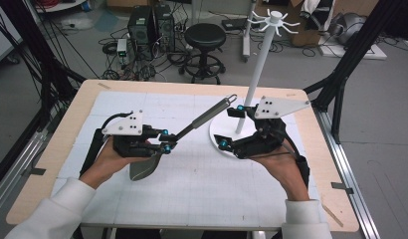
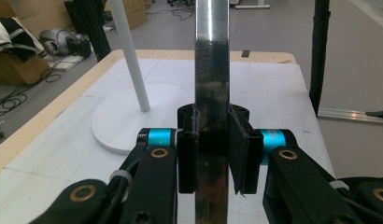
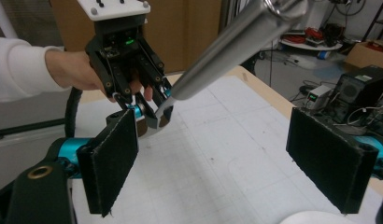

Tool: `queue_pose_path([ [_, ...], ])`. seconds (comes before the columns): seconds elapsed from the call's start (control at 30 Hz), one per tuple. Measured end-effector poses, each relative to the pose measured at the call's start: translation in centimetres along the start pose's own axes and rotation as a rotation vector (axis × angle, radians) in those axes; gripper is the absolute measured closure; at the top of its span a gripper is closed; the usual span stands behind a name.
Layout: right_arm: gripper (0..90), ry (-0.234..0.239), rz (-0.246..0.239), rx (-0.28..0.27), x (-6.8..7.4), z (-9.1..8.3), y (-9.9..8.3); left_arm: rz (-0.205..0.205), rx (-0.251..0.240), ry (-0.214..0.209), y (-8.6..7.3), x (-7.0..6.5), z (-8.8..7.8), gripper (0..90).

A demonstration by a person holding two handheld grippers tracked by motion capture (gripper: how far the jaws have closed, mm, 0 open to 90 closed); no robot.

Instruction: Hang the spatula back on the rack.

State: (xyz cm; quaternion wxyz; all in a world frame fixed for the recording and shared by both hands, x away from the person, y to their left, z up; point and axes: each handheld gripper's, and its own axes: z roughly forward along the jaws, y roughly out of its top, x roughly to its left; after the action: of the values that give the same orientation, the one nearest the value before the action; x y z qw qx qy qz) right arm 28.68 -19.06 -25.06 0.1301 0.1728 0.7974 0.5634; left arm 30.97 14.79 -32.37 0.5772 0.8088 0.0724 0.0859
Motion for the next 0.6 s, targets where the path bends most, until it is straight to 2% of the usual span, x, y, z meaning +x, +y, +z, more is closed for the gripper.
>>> queue_pose_path([
  [0.1,20.5,0.000,-0.008,0.006,0.1,0.4,0.3,0.010,0.012,-0.004,0.0,0.0,0.1,74.7],
  [0.37,31.0,0.027,0.015,0.025,0.1,1.2,0.5,0.019,0.019,0.001,-0.1,0.0,0.3,74.7],
  [0.6,40.8,0.020,0.027,0.026,0.0,1.2,1.0,0.018,0.020,0.000,-0.5,0.0,0.5,74.7],
])
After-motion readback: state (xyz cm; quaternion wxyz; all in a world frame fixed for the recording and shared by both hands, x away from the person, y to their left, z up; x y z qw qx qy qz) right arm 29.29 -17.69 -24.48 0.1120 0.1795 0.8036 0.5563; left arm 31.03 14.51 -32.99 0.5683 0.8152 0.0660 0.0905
